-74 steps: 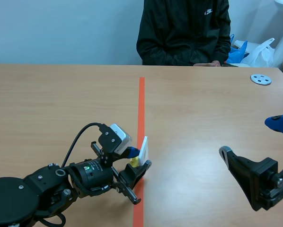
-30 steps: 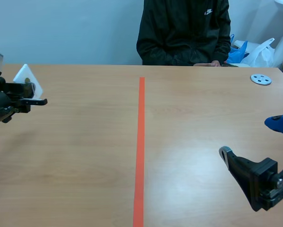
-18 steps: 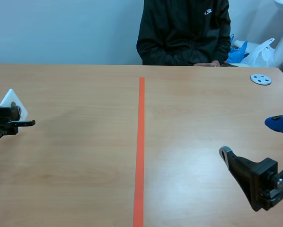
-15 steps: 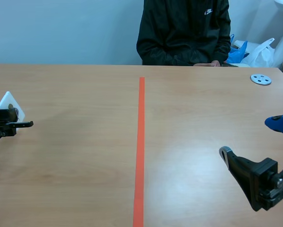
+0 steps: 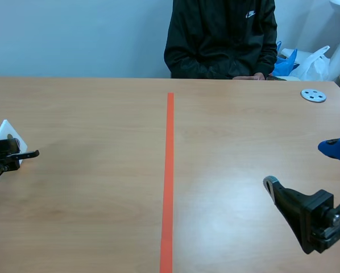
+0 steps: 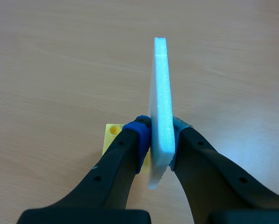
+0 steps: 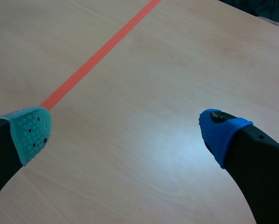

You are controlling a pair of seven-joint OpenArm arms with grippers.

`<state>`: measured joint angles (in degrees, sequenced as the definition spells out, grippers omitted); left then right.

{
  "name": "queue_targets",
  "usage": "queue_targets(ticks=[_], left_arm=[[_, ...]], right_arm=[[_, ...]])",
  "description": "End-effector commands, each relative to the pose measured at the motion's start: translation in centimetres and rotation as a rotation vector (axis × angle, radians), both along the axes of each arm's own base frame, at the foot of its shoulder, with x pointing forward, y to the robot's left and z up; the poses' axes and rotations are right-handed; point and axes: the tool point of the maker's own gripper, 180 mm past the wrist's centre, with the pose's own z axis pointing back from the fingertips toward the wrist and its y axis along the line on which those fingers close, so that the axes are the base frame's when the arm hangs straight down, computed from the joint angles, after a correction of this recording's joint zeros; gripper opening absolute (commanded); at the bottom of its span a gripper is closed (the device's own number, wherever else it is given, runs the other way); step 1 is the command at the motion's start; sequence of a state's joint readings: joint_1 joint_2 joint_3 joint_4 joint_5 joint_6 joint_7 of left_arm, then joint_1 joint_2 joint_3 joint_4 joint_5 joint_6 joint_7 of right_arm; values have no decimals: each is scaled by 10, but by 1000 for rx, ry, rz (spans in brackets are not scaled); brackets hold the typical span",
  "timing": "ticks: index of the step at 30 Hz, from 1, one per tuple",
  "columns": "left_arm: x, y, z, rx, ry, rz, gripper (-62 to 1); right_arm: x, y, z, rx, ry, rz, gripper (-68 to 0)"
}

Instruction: Sort the leaf by its shape. The table is split by an orange tape line. A compound leaf with several leaflets goes to the left side, a simple leaf with one blade goes to the right side. Return to the home posture when a red brick is placed on the table.

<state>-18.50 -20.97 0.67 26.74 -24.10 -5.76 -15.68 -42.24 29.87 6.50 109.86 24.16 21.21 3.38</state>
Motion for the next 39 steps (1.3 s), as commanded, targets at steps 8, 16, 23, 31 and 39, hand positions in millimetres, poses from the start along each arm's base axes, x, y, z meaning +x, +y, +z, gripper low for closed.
queue_targets(ticks=[8,16,23,31,39], left_arm=[[11,1,14,33,-20,-20,-577],[11,0,14,43,-16,-28,-513],[11,0,14,44,-16,-28,-439],[12,7,21,62,-32,-26,-269],[18,9,53,114,-82,-86,-96]], right_arm=[[5,-1,9,5,-35,-3,4],[5,-1,9,5,-35,-3,4],[5,-1,9,5,-35,-3,4],[5,-1,9,5,-35,-3,4],[5,-1,9,4,-35,-3,4]])
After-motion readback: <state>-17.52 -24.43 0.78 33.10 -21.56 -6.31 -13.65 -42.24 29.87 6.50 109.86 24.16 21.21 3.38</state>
